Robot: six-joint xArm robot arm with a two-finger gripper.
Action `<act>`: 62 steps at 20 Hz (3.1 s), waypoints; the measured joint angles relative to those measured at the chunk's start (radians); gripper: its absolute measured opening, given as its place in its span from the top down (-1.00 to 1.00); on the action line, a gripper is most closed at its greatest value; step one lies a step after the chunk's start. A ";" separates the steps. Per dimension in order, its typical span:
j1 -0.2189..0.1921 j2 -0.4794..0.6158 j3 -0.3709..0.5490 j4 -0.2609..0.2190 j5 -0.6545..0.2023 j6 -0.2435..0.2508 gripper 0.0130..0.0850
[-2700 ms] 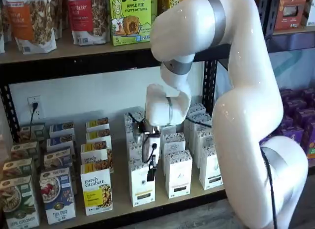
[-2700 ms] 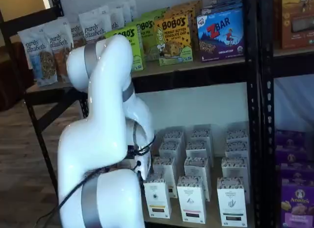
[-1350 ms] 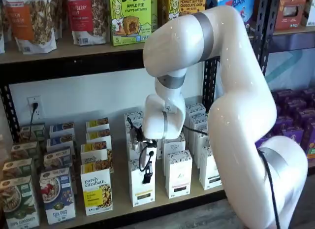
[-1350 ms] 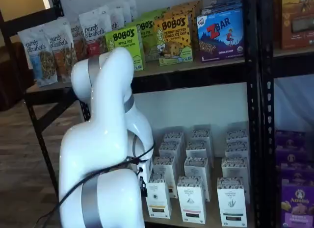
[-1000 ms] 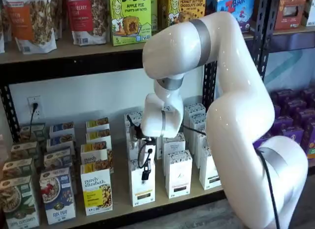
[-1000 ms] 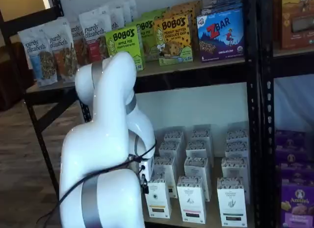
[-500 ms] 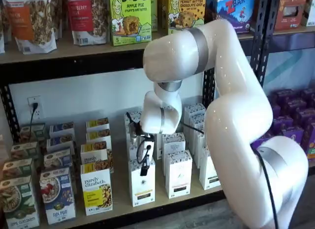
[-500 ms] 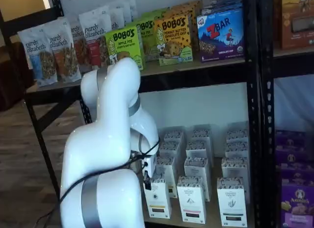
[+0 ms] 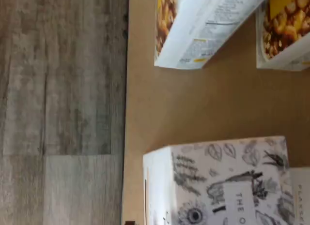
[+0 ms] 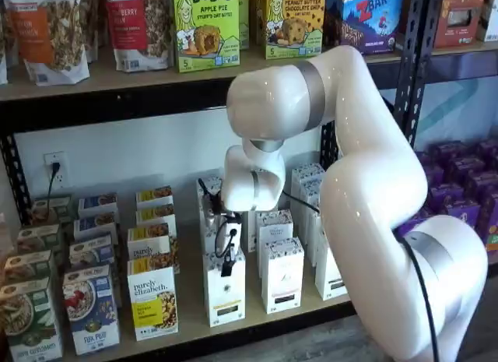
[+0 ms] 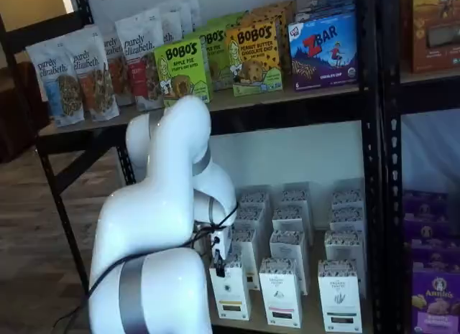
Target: Pick up the white box with a yellow strip in the middle, on the bottom shelf, the fourth box from the left
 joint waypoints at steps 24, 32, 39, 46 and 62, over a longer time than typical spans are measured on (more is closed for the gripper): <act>-0.037 0.095 -0.139 -0.171 0.111 0.120 -1.00; -0.038 0.093 -0.137 -0.166 0.123 0.115 -0.56; -0.039 0.090 -0.134 -0.169 0.127 0.118 -0.44; -0.036 0.089 -0.124 -0.166 0.113 0.116 -0.44; -0.029 0.089 -0.119 -0.158 0.106 0.117 -0.22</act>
